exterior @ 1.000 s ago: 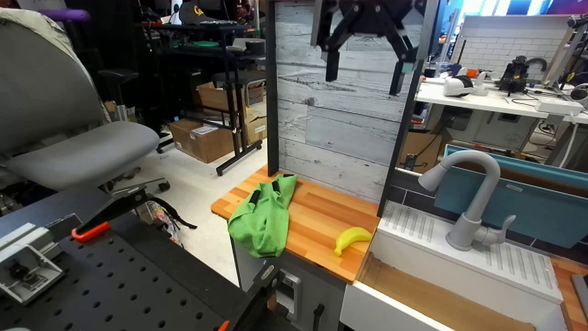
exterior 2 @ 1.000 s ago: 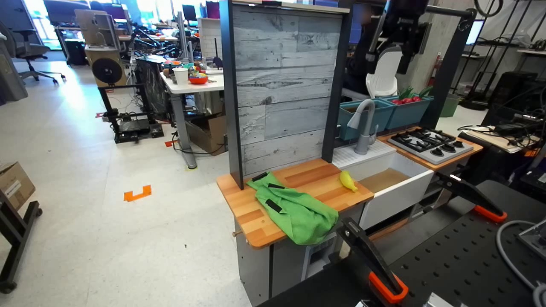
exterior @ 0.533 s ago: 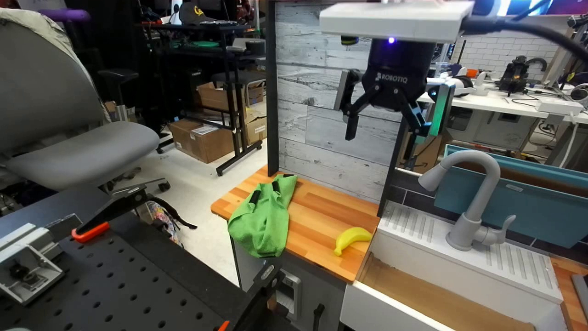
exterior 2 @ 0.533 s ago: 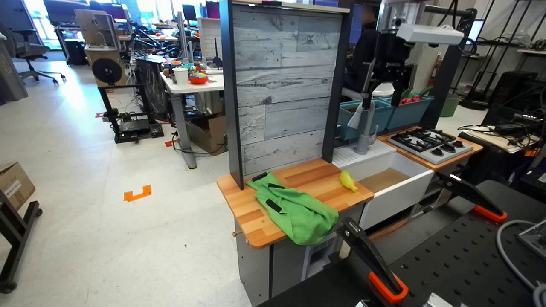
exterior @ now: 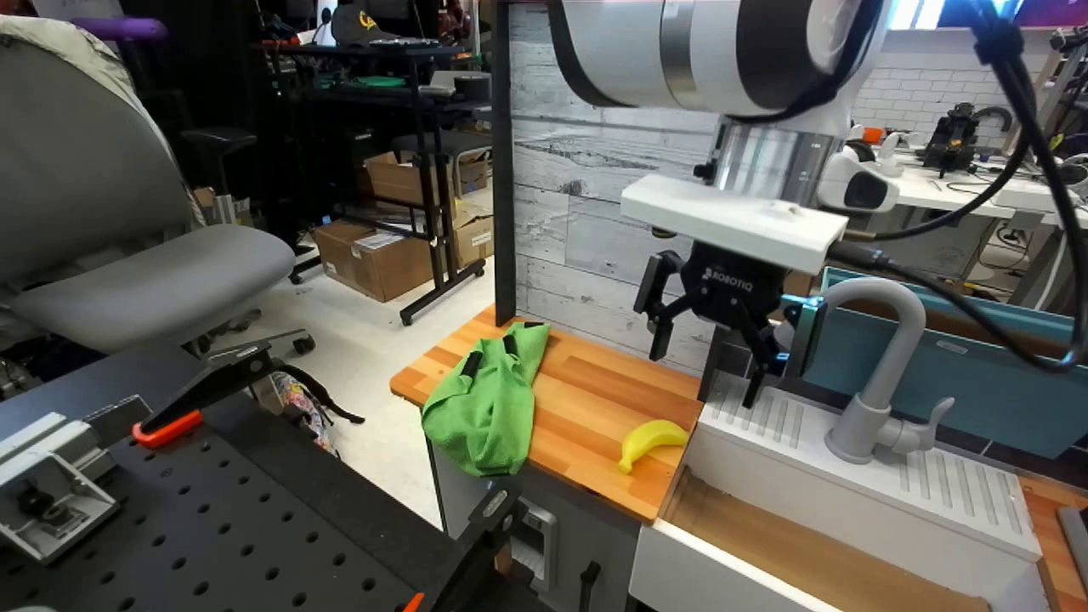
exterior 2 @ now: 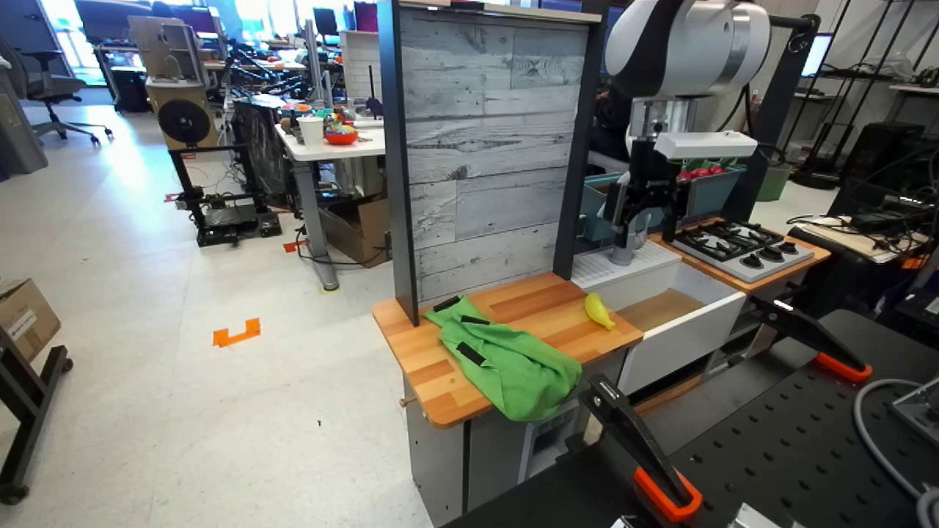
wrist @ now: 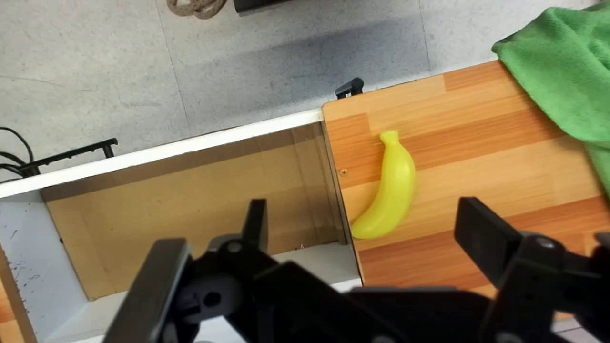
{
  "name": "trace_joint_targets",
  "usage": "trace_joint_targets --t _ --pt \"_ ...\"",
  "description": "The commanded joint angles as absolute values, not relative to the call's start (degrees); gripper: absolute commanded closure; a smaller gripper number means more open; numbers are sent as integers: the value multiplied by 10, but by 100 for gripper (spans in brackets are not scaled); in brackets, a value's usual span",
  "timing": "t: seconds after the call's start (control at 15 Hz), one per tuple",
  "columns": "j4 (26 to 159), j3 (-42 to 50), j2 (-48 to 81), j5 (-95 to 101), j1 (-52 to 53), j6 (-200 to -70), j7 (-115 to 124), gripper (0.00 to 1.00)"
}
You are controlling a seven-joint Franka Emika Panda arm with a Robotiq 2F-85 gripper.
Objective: Move the banana to the left
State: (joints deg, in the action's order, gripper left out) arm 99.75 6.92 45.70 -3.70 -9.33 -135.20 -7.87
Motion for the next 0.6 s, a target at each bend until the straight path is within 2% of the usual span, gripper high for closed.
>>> trace_joint_targets --t 0.0,0.53 --pt "922 51 532 -46 -107 -1353 -47 0" --pt "827 44 645 -42 -91 -1377 8 0"
